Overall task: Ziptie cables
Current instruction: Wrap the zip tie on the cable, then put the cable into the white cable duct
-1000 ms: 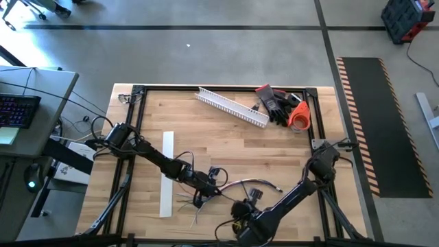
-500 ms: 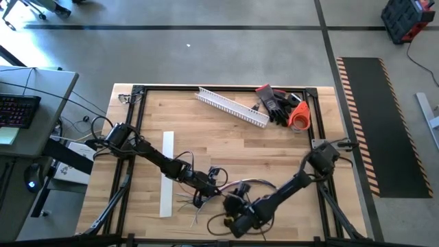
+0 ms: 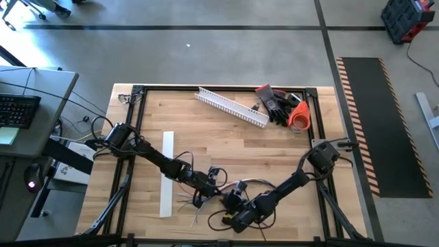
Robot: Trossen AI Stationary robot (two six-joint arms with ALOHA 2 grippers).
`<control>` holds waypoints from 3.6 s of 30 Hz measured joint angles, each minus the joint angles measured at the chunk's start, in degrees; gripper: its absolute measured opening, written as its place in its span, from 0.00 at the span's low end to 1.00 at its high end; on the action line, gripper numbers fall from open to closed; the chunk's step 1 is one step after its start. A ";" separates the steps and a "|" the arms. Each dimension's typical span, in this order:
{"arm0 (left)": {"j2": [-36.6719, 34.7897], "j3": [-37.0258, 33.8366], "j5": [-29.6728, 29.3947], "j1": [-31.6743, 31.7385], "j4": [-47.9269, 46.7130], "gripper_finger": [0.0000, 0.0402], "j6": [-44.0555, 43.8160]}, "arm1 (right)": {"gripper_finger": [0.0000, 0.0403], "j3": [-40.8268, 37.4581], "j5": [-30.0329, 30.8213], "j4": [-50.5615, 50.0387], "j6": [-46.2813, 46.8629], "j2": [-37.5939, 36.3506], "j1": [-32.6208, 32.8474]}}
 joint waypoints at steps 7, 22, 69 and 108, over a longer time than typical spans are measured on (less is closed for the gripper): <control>0.00 0.00 -0.01 -0.02 0.02 0.01 -0.26 | 0.13 -0.07 3.13 -1.52 1.19 0.12 0.91; 0.00 0.02 -0.03 -0.04 0.04 0.01 -0.26 | 0.00 -0.11 4.73 -2.22 3.22 0.17 1.68; -18.36 4.02 6.06 41.00 -17.34 0.41 10.12 | 0.58 18.67 9.09 -58.58 21.46 -7.57 14.63; 0.38 38.67 1.26 34.77 -72.88 0.00 8.93 | 0.56 18.49 10.42 -62.16 33.85 -7.66 18.09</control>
